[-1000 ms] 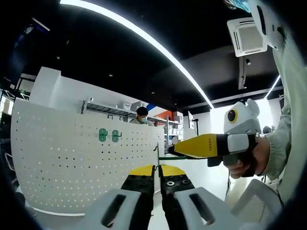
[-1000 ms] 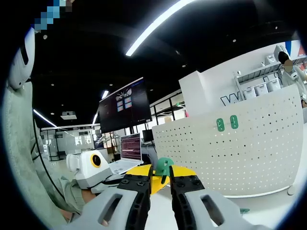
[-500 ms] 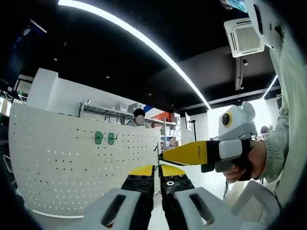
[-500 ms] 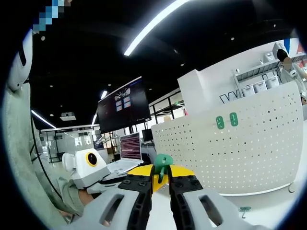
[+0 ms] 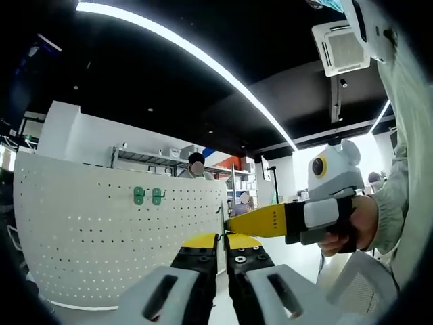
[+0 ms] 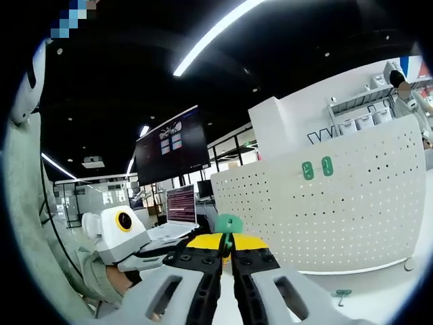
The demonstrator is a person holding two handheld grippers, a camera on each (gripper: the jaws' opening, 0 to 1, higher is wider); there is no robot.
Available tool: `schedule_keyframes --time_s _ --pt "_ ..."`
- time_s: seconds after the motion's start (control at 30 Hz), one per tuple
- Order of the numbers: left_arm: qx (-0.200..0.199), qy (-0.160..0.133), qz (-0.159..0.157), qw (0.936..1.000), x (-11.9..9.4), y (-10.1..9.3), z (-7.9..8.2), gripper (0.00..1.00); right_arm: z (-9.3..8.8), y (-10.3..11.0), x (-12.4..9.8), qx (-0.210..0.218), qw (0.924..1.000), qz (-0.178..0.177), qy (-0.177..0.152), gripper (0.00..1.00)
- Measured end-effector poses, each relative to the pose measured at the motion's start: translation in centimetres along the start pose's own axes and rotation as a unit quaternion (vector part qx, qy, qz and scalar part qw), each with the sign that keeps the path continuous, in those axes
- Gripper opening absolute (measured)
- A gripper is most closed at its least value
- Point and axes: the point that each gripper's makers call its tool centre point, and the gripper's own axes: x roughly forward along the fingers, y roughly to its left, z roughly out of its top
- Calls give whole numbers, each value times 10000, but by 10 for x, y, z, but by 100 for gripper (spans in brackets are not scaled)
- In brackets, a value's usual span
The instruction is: Insert the hook assembly into the mounting plate slot until the hook locks in place.
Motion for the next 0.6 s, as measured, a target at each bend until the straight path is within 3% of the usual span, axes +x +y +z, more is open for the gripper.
schedule_keyframes --time_s 0.6 --pt "33 176 26 9998 1 1 -6 5 -5 -2 0 -85 9998 -140 89 1"
